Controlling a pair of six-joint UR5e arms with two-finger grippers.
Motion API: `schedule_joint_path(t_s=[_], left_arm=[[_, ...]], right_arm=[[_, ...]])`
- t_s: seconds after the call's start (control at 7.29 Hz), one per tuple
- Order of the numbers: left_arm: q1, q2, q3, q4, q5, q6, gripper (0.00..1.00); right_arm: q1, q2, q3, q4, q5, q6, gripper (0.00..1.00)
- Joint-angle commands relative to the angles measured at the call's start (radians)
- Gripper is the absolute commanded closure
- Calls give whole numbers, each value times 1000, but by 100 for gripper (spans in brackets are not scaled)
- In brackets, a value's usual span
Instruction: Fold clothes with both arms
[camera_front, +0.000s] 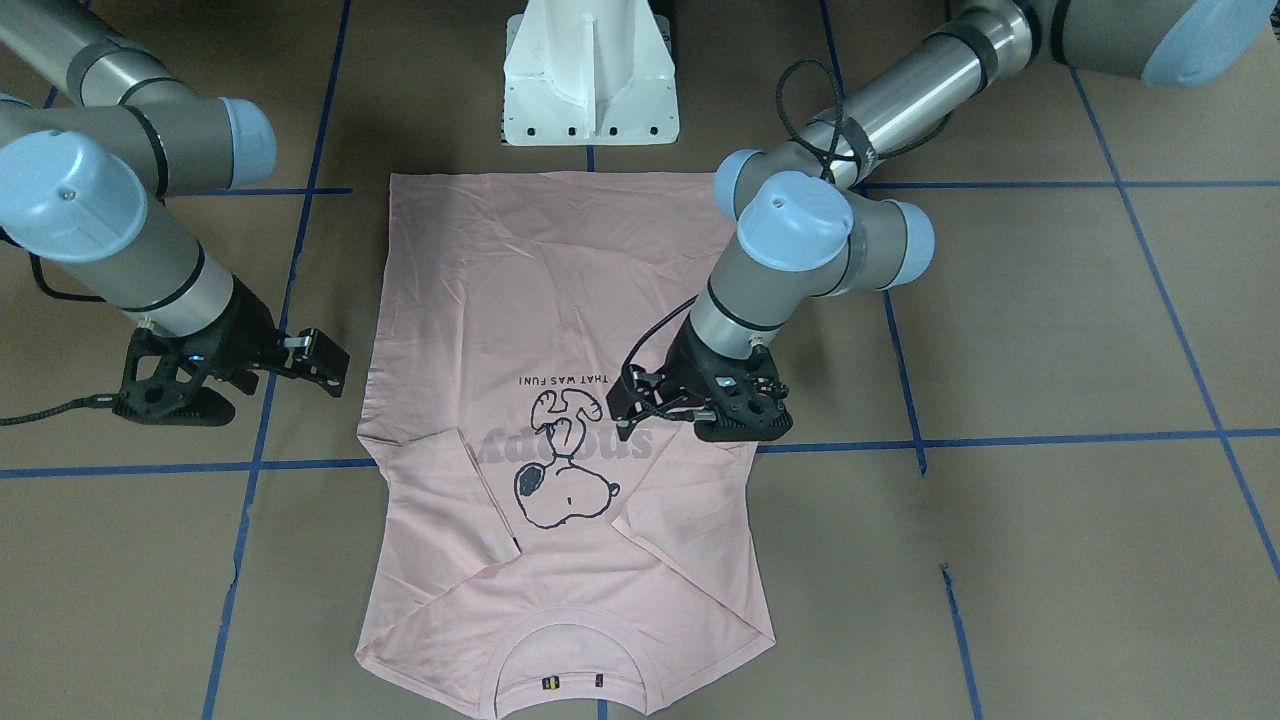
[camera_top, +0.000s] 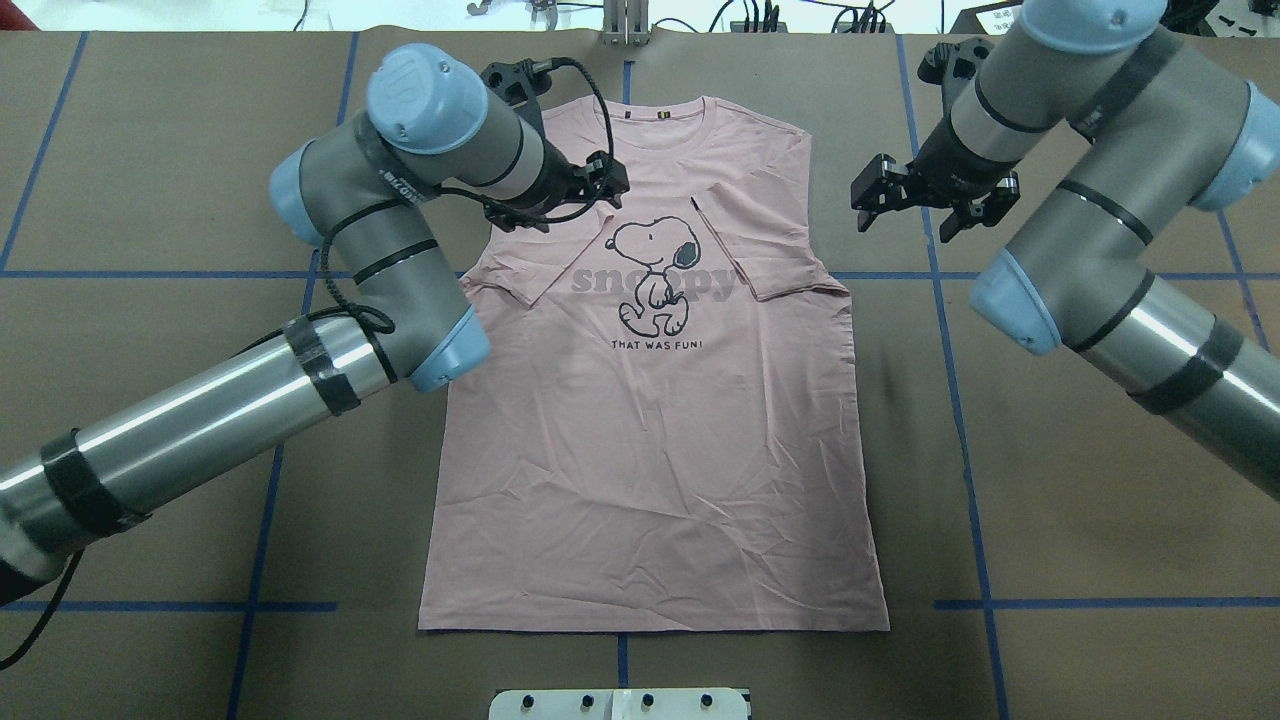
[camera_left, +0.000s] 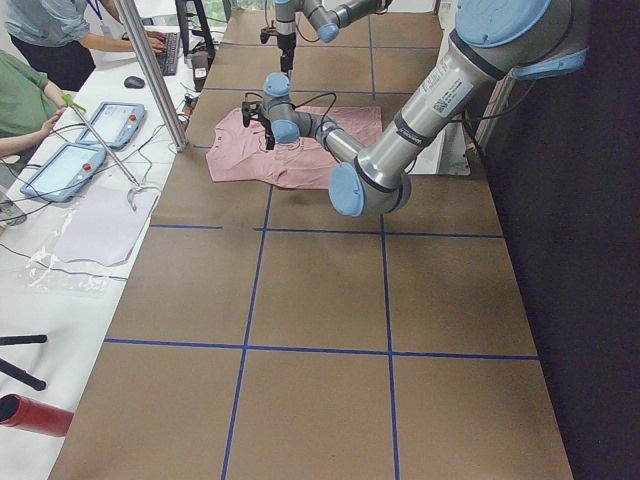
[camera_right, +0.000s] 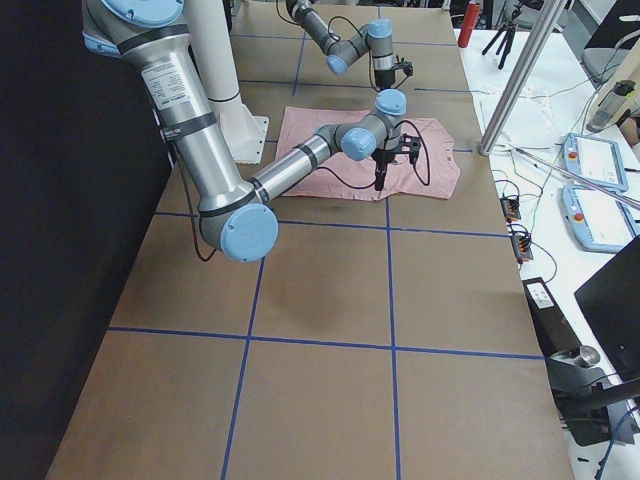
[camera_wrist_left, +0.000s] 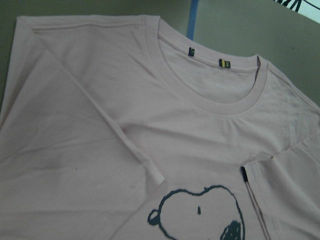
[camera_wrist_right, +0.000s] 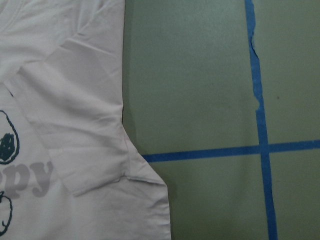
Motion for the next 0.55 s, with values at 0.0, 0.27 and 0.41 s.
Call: schedule_joint_path(t_s=[0.0,0.27,0.41], left_arm=[[4,225,-300,128,-3,64,0],[33,326,-479,219,31,64,0],[44,334,-512,266,43,64,0]], right_arm=[[-203,-194,158,206,-194,254,0],[-451,-315,296,213,-445,440,0],[-555,-364,351,213,-519,519,0]])
